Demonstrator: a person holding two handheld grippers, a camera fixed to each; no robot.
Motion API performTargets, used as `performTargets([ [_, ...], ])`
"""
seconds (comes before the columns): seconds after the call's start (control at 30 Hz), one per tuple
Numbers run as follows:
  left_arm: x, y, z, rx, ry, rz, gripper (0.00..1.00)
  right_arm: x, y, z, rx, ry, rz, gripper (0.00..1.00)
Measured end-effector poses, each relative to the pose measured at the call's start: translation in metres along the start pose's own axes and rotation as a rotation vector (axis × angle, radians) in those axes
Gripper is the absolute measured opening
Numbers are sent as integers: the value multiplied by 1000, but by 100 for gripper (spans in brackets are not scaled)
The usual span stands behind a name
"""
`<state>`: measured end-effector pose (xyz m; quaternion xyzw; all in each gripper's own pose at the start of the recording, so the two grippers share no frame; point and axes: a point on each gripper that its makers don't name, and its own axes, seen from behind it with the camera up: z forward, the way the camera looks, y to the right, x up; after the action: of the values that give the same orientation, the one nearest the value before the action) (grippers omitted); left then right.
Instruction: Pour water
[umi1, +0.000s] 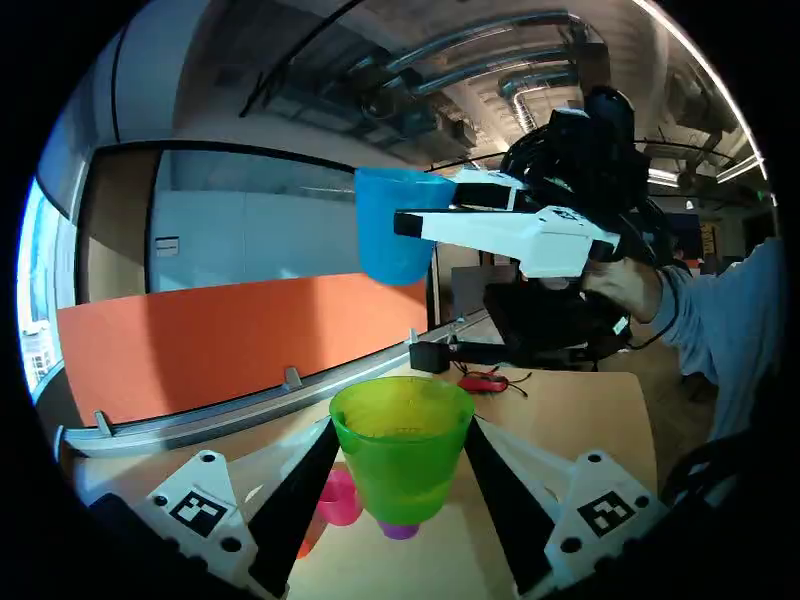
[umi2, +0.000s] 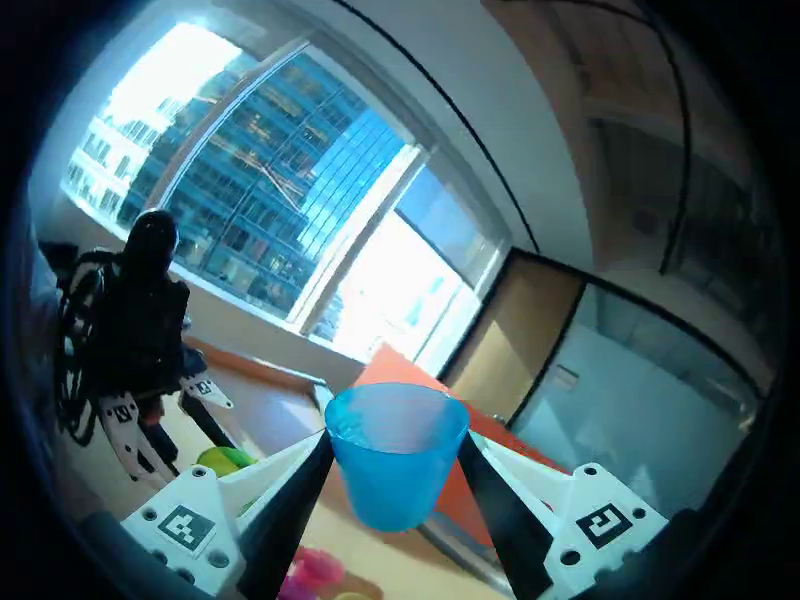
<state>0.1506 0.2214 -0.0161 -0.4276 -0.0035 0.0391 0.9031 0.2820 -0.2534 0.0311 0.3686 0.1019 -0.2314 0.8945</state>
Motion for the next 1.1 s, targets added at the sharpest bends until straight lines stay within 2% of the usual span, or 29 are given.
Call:
performTargets([
  [0.27, 1, -3, -2, 7, 0, 3, 85, 12, -20, -3, 67, 4, 317, 89],
  [0.4, 1, -5, -3, 13, -1, 7, 85, 15, -21, -5, 88, 4, 399, 89],
  [0.7, -2, -16, -7, 35, -8, 11, 85, 5, -14, -13, 71, -23, 377, 89],
  [1.1, -22, -42, -24, 95, -55, 6, 85, -43, 7, -48, 8, -84, 383, 90],
])
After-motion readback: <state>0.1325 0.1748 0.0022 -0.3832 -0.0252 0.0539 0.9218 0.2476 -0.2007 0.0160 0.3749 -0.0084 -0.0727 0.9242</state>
